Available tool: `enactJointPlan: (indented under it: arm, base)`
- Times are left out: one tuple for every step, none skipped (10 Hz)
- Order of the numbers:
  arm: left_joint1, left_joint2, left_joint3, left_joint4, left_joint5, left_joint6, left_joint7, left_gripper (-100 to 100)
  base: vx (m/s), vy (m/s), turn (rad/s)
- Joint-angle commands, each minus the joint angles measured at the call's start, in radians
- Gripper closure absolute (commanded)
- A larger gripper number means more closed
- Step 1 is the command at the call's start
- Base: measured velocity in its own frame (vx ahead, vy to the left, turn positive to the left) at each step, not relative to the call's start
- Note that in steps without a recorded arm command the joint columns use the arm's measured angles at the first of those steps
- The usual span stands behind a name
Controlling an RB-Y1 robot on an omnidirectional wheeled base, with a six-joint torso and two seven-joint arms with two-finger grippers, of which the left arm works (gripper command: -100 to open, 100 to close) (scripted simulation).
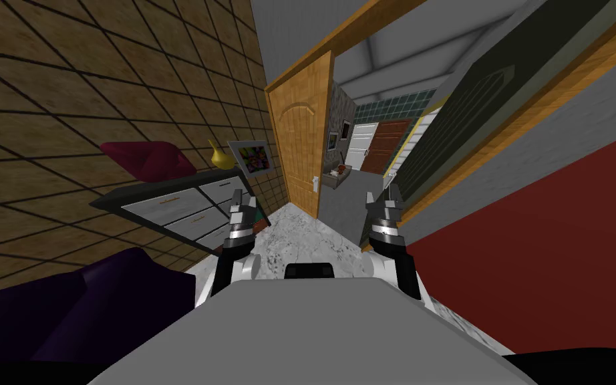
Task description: Push the door open
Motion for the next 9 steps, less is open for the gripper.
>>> enactJointPlan:
  arm:
    - [-0.018, 0.011, -0.011, 0.035, 0.001, 0.004, 0.005, -100]
    - [-0.023, 0.014, -0.015, 0.045, 0.002, 0.006, 0.007, -100]
    - [-0.036, 0.021, -0.023, 0.070, 0.003, 0.009, 0.010, -100]
    - [-0.043, 0.024, -0.027, 0.083, 0.003, 0.011, 0.012, -100]
    - [-0.049, 0.028, -0.032, 0.097, 0.004, 0.012, 0.014, -100]
    - [-0.058, 0.032, -0.037, 0.114, 0.004, 0.015, 0.017, -100]
    - [-0.067, 0.035, -0.043, 0.131, 0.005, 0.017, 0.019, -100]
    - [-0.076, 0.039, -0.048, 0.148, 0.006, 0.019, 0.022, -100]
    - [-0.085, 0.043, -0.054, 0.167, 0.006, 0.021, 0.025, -100]
  base:
    - [0.111, 0.016, -0.079]
    - [0.173, 0.019, -0.098]
    - [0.193, 0.037, -0.078]
    - [0.160, 0.024, -0.067]
    - [0.105, 0.018, -0.043]
    - [0.084, 0.023, -0.068]
    - [0.076, 0.031, -0.076]
    - [0.087, 0.034, -0.072]
    - [0.102, 0.036, -0.055]
